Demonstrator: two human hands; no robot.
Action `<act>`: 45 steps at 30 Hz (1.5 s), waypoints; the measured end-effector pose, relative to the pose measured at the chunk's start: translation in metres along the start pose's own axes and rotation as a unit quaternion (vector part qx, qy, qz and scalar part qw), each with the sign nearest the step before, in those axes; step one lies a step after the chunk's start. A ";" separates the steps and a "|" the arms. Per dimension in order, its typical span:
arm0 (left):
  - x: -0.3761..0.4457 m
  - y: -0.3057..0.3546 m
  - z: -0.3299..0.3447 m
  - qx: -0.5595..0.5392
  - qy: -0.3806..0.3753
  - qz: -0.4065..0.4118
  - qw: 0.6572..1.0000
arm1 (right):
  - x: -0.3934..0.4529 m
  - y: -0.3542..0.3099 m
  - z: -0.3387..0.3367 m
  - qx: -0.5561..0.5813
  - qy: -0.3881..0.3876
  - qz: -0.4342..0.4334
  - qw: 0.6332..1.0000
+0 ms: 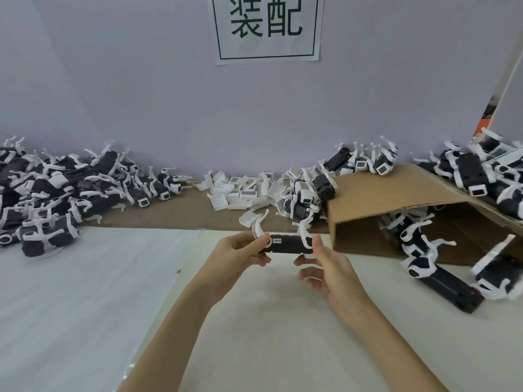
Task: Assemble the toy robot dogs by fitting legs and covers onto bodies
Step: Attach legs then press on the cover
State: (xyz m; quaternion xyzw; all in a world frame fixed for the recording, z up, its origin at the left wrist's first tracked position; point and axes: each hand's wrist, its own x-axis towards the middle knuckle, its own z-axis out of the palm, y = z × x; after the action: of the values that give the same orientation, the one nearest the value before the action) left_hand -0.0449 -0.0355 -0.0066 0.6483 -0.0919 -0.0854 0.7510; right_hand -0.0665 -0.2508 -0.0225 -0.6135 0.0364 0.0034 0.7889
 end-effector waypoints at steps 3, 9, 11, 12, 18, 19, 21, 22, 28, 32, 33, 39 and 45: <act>-0.002 0.004 -0.006 -0.038 -0.044 0.036 0.998 | -0.002 -0.006 -0.005 0.047 -0.076 0.036 0.995; 0.000 0.004 -0.018 -0.003 -0.219 0.047 0.975 | -0.005 -0.012 -0.008 0.146 -0.118 0.116 0.975; 0.001 0.003 -0.017 -0.057 -0.216 0.035 0.974 | -0.004 -0.009 -0.008 0.156 -0.124 0.097 0.975; 0.002 0.002 -0.018 -0.105 -0.199 0.026 0.974 | -0.002 -0.009 -0.007 0.149 -0.118 0.081 0.978; 0.008 -0.004 -0.009 -0.059 -0.031 -0.020 0.998 | 0.001 0.002 -0.004 0.039 -0.047 -0.016 0.998; 0.006 -0.004 -0.002 0.005 -0.005 -0.007 1.000 | 0.000 0.004 -0.003 -0.007 -0.049 -0.030 0.998; 0.005 -0.006 0.009 0.049 0.051 0.008 0.997 | -0.002 0.006 -0.003 -0.091 -0.054 -0.059 0.993; 0.004 -0.006 0.011 0.043 0.074 0.009 0.996 | -0.003 0.005 -0.003 -0.121 -0.055 -0.071 0.989; 0.003 -0.004 0.005 -0.012 0.054 -0.006 0.998 | -0.010 0.005 0.003 -0.196 -0.075 -0.100 0.973; 0.001 -0.001 -0.005 0.057 0.048 0.018 0.997 | -0.011 0.004 0.003 -0.195 -0.078 -0.091 0.973; 0.000 -0.001 -0.006 0.084 0.059 0.035 0.994 | -0.012 0.003 0.002 -0.190 -0.086 -0.091 0.974; 0.001 -0.003 0.015 0.077 0.112 0.028 0.990 | -0.013 0.000 0.008 -0.116 -0.089 -0.150 0.978; -0.008 -0.001 0.029 -0.010 -0.041 -0.079 0.996 | -0.019 0.001 0.013 -0.162 -0.068 -0.217 0.960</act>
State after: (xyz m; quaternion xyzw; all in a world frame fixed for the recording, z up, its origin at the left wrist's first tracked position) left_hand -0.0600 -0.0609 -0.0039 0.6423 -0.0698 -0.1720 0.7436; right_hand -0.0844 -0.2377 -0.0188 -0.7242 -0.1526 -0.1206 0.6616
